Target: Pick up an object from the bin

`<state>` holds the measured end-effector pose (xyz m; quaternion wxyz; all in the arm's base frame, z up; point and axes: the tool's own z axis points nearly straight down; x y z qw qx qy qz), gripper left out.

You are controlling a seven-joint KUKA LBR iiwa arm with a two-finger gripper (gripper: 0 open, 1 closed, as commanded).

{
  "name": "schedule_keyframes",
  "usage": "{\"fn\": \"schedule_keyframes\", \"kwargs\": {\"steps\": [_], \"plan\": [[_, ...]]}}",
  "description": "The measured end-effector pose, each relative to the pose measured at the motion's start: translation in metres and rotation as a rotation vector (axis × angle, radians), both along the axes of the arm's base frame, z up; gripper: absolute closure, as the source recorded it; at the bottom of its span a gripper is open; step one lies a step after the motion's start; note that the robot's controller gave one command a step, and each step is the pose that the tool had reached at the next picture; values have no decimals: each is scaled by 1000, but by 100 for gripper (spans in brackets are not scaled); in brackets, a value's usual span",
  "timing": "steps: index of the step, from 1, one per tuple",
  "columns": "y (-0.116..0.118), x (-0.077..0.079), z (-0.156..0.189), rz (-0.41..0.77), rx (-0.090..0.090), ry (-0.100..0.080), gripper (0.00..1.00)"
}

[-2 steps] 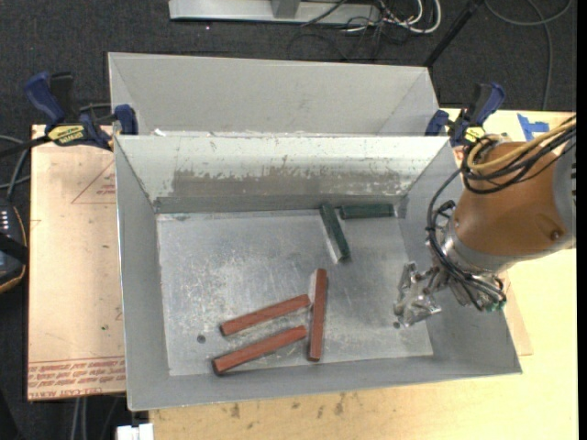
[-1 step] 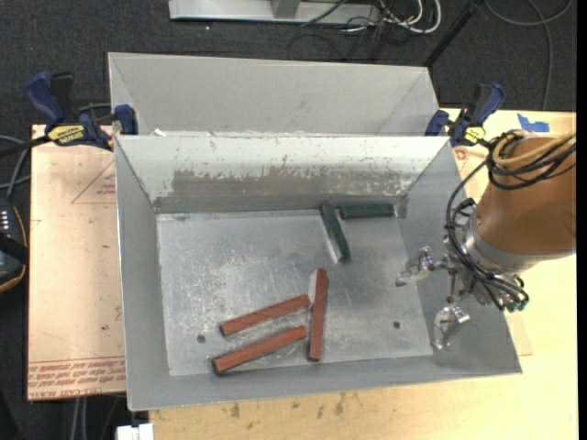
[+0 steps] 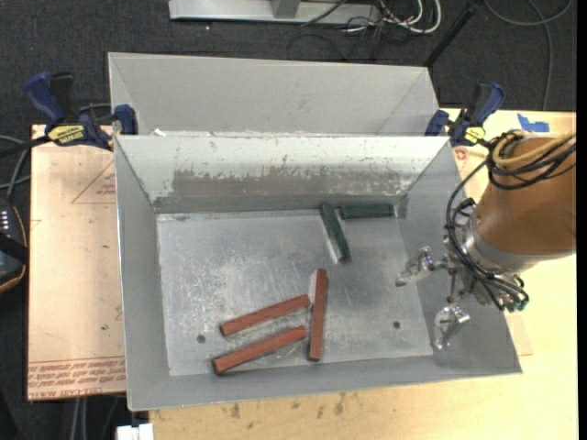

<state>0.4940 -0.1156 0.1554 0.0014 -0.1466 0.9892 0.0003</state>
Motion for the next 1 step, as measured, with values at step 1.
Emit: {"fn": "schedule_keyframes", "kwargs": {"steps": [1], "plan": [[-7, 12, 26, 230, 1, 4, 0]]}}
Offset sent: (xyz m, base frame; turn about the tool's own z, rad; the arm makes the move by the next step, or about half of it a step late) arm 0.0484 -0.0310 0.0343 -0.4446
